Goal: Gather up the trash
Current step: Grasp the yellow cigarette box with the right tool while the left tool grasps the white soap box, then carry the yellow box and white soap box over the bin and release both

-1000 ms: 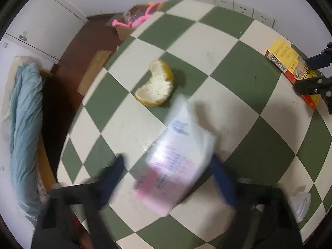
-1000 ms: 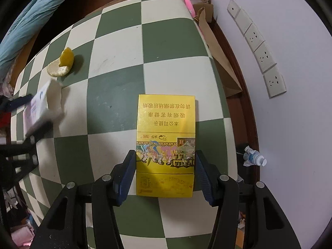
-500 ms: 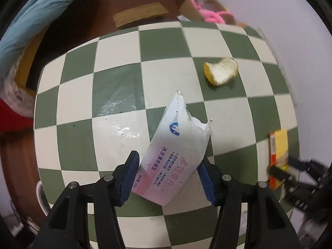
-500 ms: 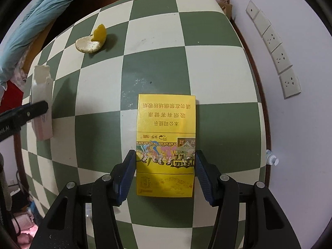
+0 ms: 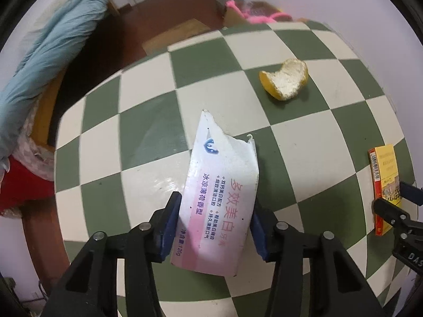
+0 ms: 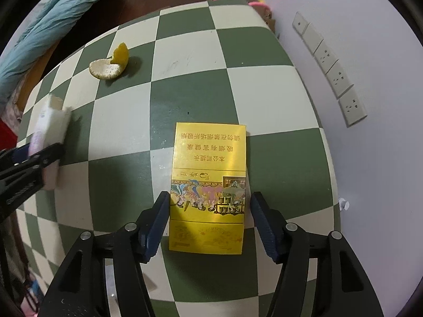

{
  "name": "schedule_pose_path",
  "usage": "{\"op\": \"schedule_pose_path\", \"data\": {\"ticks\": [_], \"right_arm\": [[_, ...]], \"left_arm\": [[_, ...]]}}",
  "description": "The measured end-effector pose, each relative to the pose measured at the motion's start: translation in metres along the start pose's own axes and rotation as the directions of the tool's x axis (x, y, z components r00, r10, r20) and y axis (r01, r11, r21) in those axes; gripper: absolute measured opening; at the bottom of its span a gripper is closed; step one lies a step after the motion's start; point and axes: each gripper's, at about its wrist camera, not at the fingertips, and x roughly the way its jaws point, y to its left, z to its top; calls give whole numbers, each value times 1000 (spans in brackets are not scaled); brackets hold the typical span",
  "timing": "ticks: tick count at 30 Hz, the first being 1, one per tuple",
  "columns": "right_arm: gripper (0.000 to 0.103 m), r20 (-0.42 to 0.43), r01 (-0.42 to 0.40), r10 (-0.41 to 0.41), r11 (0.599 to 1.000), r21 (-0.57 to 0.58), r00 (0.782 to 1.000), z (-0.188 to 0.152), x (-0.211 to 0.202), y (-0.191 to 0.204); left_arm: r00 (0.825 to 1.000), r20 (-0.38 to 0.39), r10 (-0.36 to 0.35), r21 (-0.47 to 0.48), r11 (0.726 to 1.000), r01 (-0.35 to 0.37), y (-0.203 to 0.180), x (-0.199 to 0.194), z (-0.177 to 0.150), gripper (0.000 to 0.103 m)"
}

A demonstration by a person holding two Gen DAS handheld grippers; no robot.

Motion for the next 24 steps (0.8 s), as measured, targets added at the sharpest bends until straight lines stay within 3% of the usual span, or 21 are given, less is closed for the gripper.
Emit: {"op": "schedule_pose_path", "data": {"ticks": [4,13,19,24], "right_arm": [[58,37,45,-44,999,-24,998,-8,-2,12],[58,119,-39,48,996,-77,992,-29,-49,43],[58,202,-116,150,979,-169,968,-44,-114,92],[58,248,-188,254,947,-260,935,-65,-166,145]], "left_arm": [[999,43,30,-76,997,-27,9,-18,-21,45],[989,142,39,-223,975,-7,45,-77,-67,45],[970,231,77,-280,960,-9,82,-131,-95,45],[945,305,117,-351,936,-2,127,-182,-126,45]]}}
